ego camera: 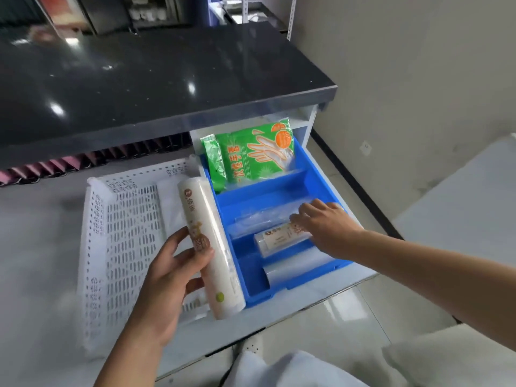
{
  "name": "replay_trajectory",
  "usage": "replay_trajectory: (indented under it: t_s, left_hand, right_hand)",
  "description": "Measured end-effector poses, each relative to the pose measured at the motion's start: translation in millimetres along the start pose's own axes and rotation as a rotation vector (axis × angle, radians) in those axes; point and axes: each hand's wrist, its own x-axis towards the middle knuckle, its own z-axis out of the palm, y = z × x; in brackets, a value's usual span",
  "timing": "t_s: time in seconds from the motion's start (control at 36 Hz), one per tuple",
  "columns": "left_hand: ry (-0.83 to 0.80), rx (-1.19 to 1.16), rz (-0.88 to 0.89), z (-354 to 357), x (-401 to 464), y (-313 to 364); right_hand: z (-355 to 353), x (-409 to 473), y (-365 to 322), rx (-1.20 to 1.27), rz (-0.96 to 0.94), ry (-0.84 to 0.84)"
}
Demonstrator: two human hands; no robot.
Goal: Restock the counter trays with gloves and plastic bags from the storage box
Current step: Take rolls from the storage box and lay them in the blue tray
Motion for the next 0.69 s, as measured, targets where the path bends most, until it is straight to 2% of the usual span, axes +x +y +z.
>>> replay_trajectory:
  t_s: [0.17, 0.44, 0.58, 0.69]
  left_hand:
    - [-0.084, 0.013, -0.02, -7.1, 23.0, 3.2]
    - [-0.201, 0.094, -0.027, -9.3, 50.9, 15.5]
    - [-0.257, 0.111, -0.06, -3.1, 53.9, 12.0]
    - [-0.283, 0.121, -0.086, 2.5, 55.5, 7.2]
  right_hand:
    - [19.4, 3.9, -6.7, 0.024, 0.121, -0.045]
    - [24.0, -11.3, -15.6, 0.264, 0.473, 0.009]
    - [12.6, -21.2, -34.4, 0.429, 0.563, -0.043]
    - [1.9, -21.4, -66.3, 0.423, 0.628, -0.164]
